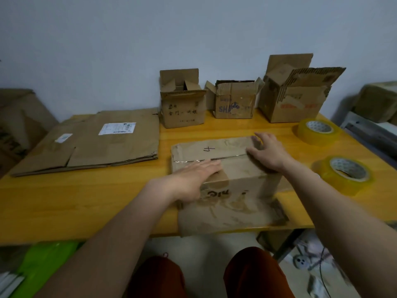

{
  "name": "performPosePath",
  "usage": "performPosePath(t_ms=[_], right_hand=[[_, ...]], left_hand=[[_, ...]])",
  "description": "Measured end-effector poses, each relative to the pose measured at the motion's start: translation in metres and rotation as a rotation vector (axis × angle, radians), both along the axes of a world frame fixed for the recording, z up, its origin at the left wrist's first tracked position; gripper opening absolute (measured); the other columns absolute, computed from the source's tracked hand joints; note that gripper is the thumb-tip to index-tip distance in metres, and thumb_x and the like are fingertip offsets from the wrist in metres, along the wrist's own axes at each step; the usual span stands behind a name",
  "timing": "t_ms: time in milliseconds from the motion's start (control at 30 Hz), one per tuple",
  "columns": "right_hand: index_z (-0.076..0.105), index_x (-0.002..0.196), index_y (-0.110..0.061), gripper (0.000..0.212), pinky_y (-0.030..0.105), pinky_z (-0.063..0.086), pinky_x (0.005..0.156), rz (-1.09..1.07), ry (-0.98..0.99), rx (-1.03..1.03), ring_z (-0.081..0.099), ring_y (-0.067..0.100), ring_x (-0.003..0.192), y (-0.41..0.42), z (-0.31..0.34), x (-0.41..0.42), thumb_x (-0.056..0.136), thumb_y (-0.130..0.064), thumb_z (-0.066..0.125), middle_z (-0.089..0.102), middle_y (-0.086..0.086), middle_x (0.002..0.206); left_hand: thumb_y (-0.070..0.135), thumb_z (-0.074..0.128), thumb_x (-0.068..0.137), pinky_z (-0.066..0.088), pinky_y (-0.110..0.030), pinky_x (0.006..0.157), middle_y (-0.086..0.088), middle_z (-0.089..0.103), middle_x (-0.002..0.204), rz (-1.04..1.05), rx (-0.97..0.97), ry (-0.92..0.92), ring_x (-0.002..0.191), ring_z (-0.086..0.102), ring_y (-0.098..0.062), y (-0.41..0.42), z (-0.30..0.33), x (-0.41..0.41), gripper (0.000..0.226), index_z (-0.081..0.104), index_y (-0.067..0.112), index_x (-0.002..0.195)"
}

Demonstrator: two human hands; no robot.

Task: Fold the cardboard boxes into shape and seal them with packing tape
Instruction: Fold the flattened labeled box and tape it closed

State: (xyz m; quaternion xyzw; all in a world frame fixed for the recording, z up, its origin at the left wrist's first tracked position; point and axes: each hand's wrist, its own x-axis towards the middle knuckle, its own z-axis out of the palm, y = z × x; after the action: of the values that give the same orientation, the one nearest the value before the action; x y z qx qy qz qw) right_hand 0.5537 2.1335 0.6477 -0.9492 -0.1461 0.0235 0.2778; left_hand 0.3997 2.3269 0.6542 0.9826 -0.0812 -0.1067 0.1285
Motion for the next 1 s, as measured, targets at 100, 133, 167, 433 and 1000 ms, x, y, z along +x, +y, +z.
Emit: performPosePath(t_ms=[100, 133, 167, 433, 1000], right_hand=[[0.038, 0.143, -0.022, 0.060, 0.043, 0.028, 0.110, 0.088, 0.005, -0.067, 0.031, 0.029, 0.134, -0.013, 0.001, -0.007, 0.091, -0.049, 0.053, 0.034, 0.005, 0.148], [0.044, 0.139, -0.020, 0.057, 0.042, 0.031, 0.106, 0.062, -0.037, -0.087, 0.035, 0.030, 0.129, -0.017, -0.001, -0.011, 0.092, -0.051, 0.050, 0.040, 0.008, 0.141], [0.049, 0.133, -0.018, 0.054, 0.041, 0.034, 0.102, 0.012, -0.092, -0.114, 0.039, 0.030, 0.123, -0.020, -0.004, -0.016, 0.092, -0.054, 0.047, 0.045, 0.010, 0.133], [0.059, 0.102, -0.011, 0.046, 0.036, 0.038, 0.072, -0.184, -0.282, -0.240, 0.057, 0.035, 0.098, -0.019, -0.017, -0.037, 0.096, -0.049, 0.035, 0.062, 0.014, 0.105], [0.043, 0.135, -0.006, 0.050, 0.044, 0.029, 0.106, -0.389, -0.362, -0.082, 0.036, 0.037, 0.126, -0.111, -0.037, -0.014, 0.088, -0.015, 0.058, 0.046, 0.019, 0.133]], left_hand=[[-0.004, 0.056, 0.086, 0.018, -0.034, 0.118, 0.018, 0.022, 0.155, 0.044, -0.084, -0.057, 0.143, 0.017, -0.006, 0.002, -0.003, 0.003, 0.082, 0.026, 0.047, 0.143], [-0.002, 0.055, 0.086, 0.022, -0.036, 0.115, 0.016, 0.031, 0.151, 0.096, -0.059, -0.144, 0.140, 0.025, -0.010, 0.002, -0.003, 0.006, 0.074, 0.034, 0.046, 0.138], [0.000, 0.052, 0.086, 0.023, -0.038, 0.112, 0.014, 0.039, 0.146, 0.181, -0.019, -0.252, 0.136, 0.032, -0.013, 0.001, -0.003, 0.011, 0.065, 0.043, 0.044, 0.133], [0.090, 0.011, 0.071, -0.004, -0.052, 0.116, -0.003, 0.022, 0.157, 0.309, -0.039, -0.264, 0.145, 0.011, -0.030, -0.072, -0.022, 0.013, 0.090, 0.030, 0.040, 0.144], [0.050, 0.016, 0.099, 0.007, -0.049, 0.118, 0.008, 0.017, 0.159, 0.233, 0.133, -0.389, 0.147, 0.011, -0.022, -0.088, -0.032, 0.046, 0.050, 0.022, 0.040, 0.148]])
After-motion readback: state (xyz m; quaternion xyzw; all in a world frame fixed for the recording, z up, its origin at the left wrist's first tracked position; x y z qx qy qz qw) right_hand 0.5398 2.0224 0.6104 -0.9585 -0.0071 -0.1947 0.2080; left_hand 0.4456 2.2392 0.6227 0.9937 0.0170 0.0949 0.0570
